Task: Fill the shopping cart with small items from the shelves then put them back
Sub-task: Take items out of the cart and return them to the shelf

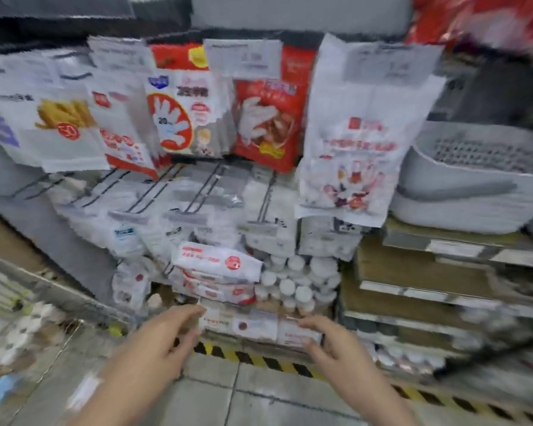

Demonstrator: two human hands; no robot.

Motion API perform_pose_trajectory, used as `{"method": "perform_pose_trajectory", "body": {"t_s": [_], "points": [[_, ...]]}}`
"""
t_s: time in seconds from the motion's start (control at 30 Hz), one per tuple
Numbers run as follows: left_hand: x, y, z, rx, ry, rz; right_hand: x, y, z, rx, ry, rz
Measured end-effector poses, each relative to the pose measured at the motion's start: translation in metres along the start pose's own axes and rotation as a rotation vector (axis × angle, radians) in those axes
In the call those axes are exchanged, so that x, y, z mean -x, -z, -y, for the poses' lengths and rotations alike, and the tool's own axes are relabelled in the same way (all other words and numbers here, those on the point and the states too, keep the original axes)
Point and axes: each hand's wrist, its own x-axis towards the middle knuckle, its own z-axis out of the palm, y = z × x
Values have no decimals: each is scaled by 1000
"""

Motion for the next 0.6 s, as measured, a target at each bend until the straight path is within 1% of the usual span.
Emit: {"method": "perform_pose_trajectory", "body": {"t_s": [0.1,0.2,0.33,0.43,0.6], "points": [[-30,-40,-72,-2,-156,64,44,61,-42,-28,-71,-77],[-49,-83,-155,-12,-301,143,87,121,-92,-38,-121,-213],[-62,-130,-251,-61,-444,194,136,185,-151,-63,-172,-354],[-68,-152,-305,-90,-587,212,158,220,-181,-45,-188,-419],[-94,-173,-360,-45,-701,237,171,274,-204,-51,-167,-575]]}}
